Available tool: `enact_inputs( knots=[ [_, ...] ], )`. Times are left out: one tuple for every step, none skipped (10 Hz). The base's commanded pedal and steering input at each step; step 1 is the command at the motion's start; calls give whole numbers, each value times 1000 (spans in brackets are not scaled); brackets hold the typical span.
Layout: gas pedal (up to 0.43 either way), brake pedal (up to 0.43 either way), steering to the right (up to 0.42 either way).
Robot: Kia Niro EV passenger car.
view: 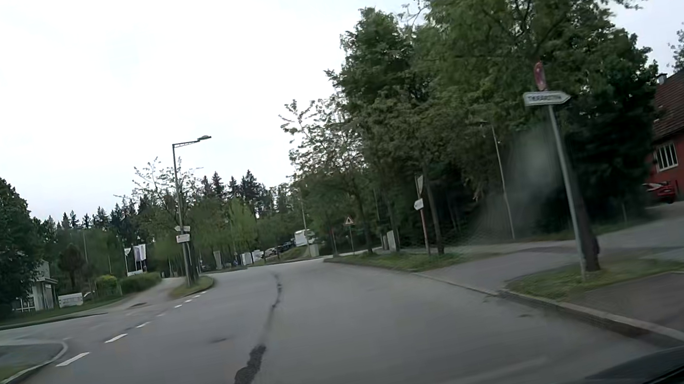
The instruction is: Follow the waypoints while adhering to traffic rules and regulations
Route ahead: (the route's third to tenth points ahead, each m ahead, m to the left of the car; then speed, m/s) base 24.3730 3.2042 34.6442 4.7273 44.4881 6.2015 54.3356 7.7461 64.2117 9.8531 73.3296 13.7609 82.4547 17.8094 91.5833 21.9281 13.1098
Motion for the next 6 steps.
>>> enact_inputs(
  knots=[
    [157,0,-21],
    [157,0,-21],
    [157,0,-21],
    [157,0,-21],
    [157,0,-21],
    [157,0,-20]
  ],
)
